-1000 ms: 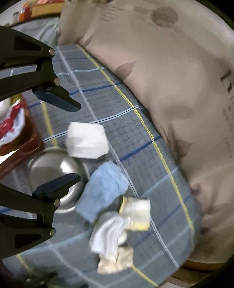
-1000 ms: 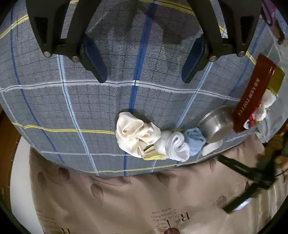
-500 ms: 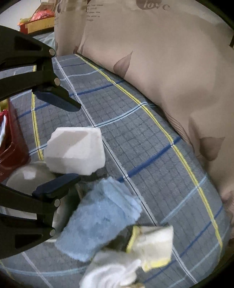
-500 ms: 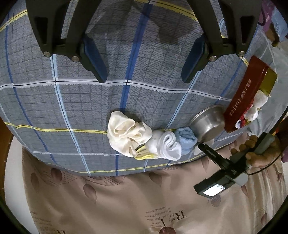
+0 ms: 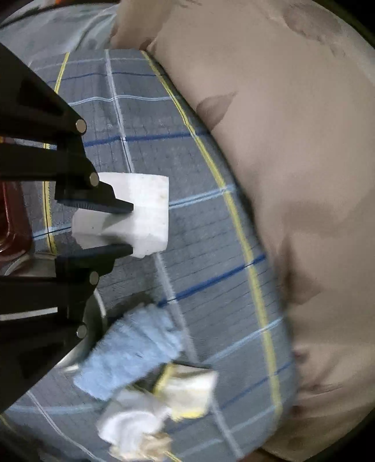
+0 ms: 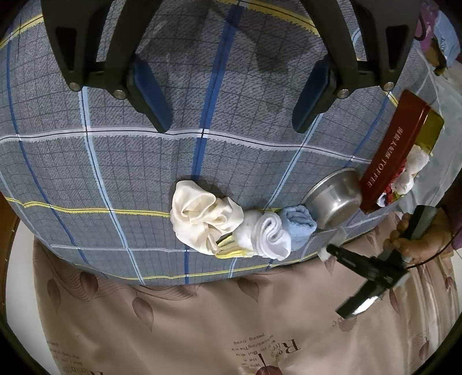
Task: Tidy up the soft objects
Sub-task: 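Carry the foam block toward the gold tin with the left gripper while the right gripper grasps the blue towel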
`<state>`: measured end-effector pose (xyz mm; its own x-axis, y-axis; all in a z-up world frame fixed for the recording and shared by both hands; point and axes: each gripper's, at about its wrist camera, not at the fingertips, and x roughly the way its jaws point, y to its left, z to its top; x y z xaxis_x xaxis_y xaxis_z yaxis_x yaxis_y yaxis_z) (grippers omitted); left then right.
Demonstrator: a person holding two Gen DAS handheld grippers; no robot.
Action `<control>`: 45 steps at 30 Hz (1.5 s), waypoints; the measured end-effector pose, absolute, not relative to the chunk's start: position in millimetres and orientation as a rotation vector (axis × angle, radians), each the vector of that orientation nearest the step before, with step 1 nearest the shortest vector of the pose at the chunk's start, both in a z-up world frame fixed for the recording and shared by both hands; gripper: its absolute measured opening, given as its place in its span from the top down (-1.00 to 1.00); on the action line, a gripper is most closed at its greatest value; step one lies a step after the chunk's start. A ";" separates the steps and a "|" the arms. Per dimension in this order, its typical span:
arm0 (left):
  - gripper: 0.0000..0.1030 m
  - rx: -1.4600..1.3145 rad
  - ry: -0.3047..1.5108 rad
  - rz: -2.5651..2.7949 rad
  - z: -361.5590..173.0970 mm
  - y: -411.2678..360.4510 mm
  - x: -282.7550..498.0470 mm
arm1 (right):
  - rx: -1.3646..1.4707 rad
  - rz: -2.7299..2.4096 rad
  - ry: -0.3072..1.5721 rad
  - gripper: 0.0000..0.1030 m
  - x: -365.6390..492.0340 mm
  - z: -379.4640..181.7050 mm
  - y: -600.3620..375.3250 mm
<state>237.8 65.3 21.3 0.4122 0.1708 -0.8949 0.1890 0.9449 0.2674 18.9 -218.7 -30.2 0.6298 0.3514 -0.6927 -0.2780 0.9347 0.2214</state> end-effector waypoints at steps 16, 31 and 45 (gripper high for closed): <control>0.57 -0.151 0.925 -0.197 105.7 89.0 137.5 | 0.094 0.549 0.787 -0.64 41.3 23.3 -184.6; 0.56 -0.349 0.900 -0.260 114.6 129.0 27.9 | -0.110 0.594 1.242 -0.47 240.6 32.6 -27.7; 0.55 -0.412 0.882 -0.260 107.7 162.6 3.6 | -0.152 0.433 1.455 0.34 276.4 -34.2 -31.1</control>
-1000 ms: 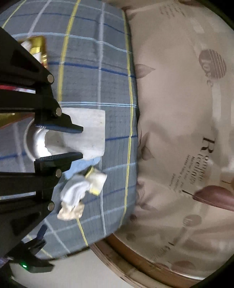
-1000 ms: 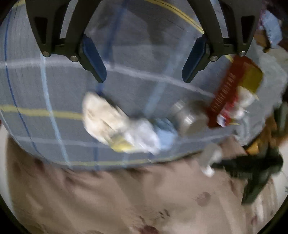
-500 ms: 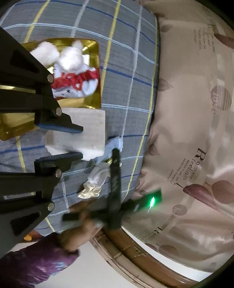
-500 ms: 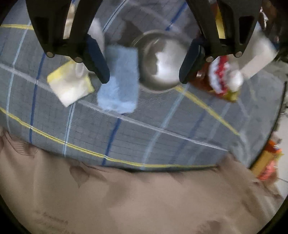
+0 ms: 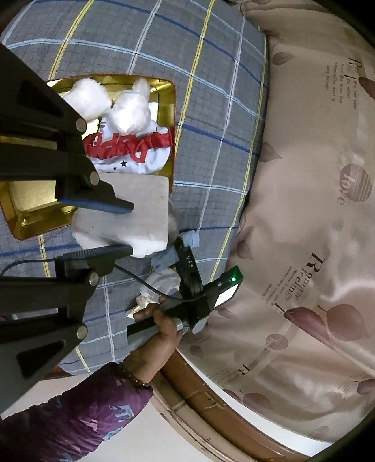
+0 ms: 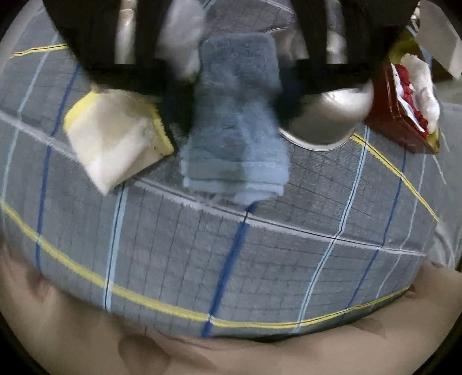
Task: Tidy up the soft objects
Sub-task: 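Carry the foam block toward the gold tin with the left gripper while the right gripper grasps the blue towel, then lower the foam block into the gold tin with the left gripper while the right gripper holds the blue towel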
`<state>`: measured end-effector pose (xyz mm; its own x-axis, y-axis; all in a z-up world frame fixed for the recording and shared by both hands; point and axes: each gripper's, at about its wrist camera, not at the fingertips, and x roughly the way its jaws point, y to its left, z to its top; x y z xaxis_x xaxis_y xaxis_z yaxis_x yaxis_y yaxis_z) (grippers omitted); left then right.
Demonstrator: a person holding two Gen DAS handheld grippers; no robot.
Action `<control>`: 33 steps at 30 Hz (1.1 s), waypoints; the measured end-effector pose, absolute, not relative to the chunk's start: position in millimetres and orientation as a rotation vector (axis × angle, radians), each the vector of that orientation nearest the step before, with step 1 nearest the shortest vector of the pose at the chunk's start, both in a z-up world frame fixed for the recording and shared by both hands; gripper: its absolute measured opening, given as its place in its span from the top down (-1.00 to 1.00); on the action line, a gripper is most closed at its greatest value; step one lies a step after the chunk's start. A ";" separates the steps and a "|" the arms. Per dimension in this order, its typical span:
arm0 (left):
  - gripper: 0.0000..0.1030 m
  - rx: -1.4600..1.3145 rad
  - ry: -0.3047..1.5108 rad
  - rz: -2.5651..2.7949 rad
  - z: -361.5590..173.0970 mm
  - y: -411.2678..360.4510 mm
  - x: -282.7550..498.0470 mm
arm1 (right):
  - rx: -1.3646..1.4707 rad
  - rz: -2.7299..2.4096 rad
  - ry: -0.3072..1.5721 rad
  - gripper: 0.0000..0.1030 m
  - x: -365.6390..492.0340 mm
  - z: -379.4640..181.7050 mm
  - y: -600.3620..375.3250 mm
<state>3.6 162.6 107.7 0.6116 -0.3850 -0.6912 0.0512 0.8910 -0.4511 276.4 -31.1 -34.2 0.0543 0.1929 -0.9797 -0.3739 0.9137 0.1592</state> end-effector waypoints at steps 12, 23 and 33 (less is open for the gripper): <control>0.54 -0.449 0.865 -0.249 112.2 170.2 -6.1 | -0.037 0.574 1.151 0.54 260.9 36.8 -19.5; 0.52 -0.478 0.854 -0.205 114.0 185.7 -32.4 | 0.162 0.751 1.095 0.54 211.4 42.2 6.2; 0.52 -0.515 0.875 -0.173 98.4 201.9 -54.7 | 0.278 0.846 1.014 0.53 133.2 52.3 -25.4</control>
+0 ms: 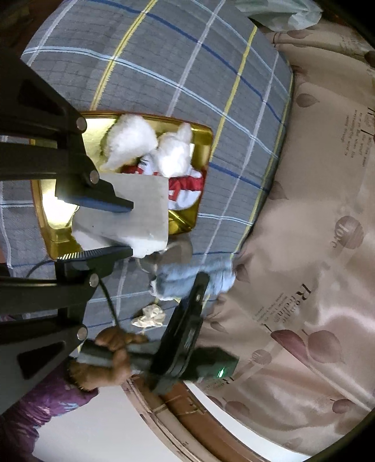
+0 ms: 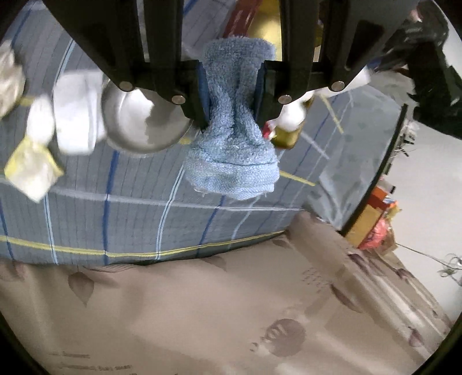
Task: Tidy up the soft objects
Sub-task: 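Lower the foam block into the gold tin with the left gripper while the right gripper holds the blue towel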
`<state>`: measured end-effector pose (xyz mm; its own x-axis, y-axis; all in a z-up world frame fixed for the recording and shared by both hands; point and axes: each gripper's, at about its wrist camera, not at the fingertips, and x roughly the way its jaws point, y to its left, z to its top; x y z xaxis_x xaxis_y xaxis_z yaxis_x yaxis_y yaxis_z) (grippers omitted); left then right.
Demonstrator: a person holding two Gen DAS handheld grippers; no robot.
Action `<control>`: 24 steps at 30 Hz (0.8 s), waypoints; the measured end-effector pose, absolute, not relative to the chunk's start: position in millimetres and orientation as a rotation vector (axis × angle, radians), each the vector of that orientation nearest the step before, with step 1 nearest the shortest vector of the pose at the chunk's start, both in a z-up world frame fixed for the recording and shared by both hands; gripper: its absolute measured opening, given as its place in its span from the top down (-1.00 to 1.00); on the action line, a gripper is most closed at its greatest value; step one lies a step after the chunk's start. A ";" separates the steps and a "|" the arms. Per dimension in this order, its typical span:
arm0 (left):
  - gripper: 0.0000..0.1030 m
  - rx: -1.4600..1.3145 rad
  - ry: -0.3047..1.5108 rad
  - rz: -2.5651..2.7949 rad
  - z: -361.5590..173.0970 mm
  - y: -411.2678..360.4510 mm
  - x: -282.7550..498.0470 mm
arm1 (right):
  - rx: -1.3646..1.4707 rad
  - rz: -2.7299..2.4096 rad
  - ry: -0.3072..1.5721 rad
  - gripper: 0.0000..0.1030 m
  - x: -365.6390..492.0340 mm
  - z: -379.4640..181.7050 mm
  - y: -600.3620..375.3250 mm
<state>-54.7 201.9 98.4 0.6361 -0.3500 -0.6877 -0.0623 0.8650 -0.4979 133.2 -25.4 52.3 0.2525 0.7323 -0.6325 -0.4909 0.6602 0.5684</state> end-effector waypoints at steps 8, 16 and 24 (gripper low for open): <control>0.51 -0.483 0.932 -0.182 72.9 191.0 -53.0 | 0.371 0.872 0.990 0.53 77.7 50.1 -62.3; 0.49 -0.378 0.978 -0.190 49.1 169.1 -19.9 | 0.414 0.839 1.011 0.52 47.6 37.9 -97.0; 0.28 -0.271 0.966 -0.169 34.7 153.4 12.8 | 0.421 0.834 1.008 0.52 44.2 35.9 -109.1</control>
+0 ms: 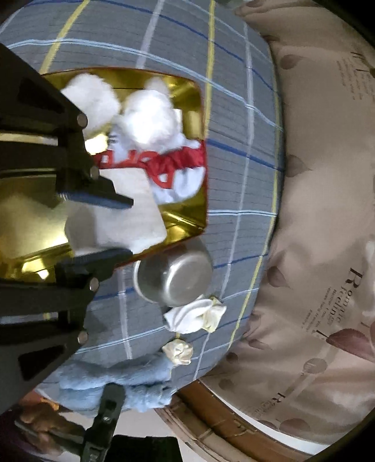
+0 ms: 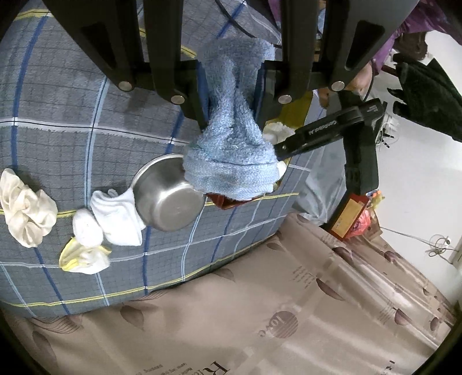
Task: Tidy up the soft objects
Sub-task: 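Lower the foam block into the gold tin with the left gripper while the right gripper holds the blue towel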
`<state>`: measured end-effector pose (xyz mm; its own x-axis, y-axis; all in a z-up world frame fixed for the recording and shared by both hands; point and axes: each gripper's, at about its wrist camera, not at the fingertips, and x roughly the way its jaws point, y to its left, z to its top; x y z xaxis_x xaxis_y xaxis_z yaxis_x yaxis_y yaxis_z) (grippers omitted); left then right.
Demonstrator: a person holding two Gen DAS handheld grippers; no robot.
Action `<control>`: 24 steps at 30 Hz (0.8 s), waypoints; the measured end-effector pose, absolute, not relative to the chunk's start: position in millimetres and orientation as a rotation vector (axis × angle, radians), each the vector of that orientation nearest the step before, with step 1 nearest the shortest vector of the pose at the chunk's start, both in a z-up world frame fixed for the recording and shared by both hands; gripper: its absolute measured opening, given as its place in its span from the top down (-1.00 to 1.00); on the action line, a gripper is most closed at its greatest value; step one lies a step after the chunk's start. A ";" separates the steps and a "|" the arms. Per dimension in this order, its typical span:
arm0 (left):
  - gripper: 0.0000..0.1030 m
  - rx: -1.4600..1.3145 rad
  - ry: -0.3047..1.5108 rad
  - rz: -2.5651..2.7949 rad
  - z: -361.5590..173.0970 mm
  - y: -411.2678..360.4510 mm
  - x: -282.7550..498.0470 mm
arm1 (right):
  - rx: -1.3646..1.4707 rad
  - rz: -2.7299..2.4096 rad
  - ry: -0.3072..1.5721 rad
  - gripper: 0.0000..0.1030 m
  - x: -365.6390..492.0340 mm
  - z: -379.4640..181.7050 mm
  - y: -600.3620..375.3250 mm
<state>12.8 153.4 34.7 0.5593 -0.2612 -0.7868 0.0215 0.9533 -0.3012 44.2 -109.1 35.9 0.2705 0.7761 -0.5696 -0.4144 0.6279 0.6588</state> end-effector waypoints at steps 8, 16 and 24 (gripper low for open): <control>0.00 -0.225 0.914 -0.149 41.9 144.1 21.9 | 0.432 0.854 1.003 0.52 42.6 34.5 -111.1; -0.04 -0.241 0.854 -0.124 65.5 150.8 0.4 | 0.398 0.930 0.995 0.51 33.6 47.1 -88.6; -0.04 -0.185 0.751 0.034 82.9 165.9 -72.7 | 0.322 1.026 1.043 0.50 23.1 46.9 -27.7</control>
<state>-72.7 165.9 82.9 0.7313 -0.0357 -0.6811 -0.0963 0.9832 -0.1549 23.1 -27.7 46.9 0.1154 0.8218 -0.5580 -0.5440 0.5223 0.6567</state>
